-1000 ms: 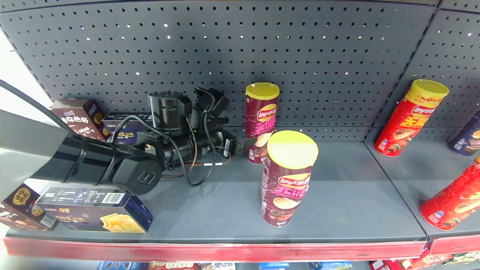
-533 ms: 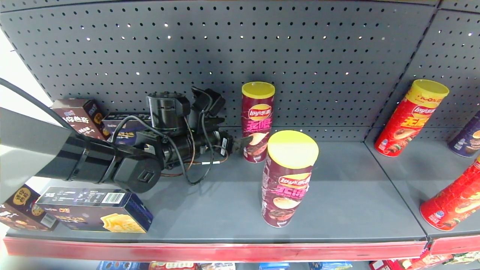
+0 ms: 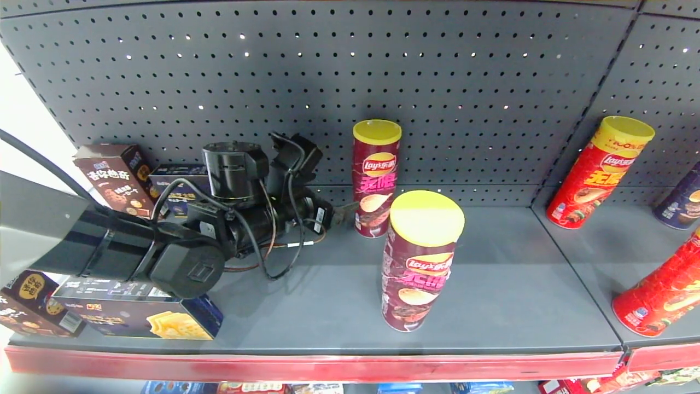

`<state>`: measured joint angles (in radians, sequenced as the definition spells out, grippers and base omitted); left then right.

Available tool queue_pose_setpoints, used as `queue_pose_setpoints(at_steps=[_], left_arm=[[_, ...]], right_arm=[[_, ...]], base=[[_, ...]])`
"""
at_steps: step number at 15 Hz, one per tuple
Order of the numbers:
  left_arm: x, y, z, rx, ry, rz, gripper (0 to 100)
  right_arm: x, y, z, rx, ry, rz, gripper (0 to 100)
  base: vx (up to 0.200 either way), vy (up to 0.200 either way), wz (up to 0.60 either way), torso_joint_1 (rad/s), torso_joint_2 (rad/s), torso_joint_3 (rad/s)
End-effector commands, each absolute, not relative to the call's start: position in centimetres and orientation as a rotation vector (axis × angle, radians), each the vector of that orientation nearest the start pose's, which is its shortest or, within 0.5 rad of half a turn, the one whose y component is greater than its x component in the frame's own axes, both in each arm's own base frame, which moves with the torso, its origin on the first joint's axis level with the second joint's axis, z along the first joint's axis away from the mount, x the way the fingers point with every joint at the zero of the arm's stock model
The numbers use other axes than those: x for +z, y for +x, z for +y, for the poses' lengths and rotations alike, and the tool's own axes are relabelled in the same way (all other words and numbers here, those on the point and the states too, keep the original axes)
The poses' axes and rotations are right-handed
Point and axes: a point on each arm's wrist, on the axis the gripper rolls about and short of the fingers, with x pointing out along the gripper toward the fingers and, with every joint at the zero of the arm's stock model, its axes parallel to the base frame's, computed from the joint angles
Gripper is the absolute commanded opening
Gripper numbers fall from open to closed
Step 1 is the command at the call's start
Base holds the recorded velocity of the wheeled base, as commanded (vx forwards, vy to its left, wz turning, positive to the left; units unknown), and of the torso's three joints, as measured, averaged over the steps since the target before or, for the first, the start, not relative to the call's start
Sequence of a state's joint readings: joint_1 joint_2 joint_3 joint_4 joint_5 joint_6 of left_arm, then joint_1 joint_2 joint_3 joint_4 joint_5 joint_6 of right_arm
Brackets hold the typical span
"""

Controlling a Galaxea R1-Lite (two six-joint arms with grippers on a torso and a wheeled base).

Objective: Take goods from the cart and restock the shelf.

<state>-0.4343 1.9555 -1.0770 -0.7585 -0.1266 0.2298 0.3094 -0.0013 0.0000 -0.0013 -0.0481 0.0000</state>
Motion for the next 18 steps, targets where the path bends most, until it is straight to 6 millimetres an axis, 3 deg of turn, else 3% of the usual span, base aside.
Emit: queue_pose_setpoints(at_steps=[1, 5, 18], left_arm=[[18.3, 34.4, -16.2, -0.506, 0.247, 0.058, 100], [18.3, 34.6, -16.0, -0.419, 0.281, 0.076, 100], [17.9, 36.6, -17.9, -0.435, 0.294, 0.074, 100]], right_arm=[[7.6, -2.1, -0.8, 0.262, 0.000, -0.002, 100], [7.6, -2.1, -0.8, 0.262, 0.000, -0.002, 100], [7.6, -2.1, -0.8, 0.262, 0.000, -0.002, 100]], base=[[0.000, 0.000, 0.00, 0.000, 0.00, 0.000], [0.000, 0.000, 0.00, 0.000, 0.00, 0.000], [0.000, 0.000, 0.00, 0.000, 0.00, 0.000]])
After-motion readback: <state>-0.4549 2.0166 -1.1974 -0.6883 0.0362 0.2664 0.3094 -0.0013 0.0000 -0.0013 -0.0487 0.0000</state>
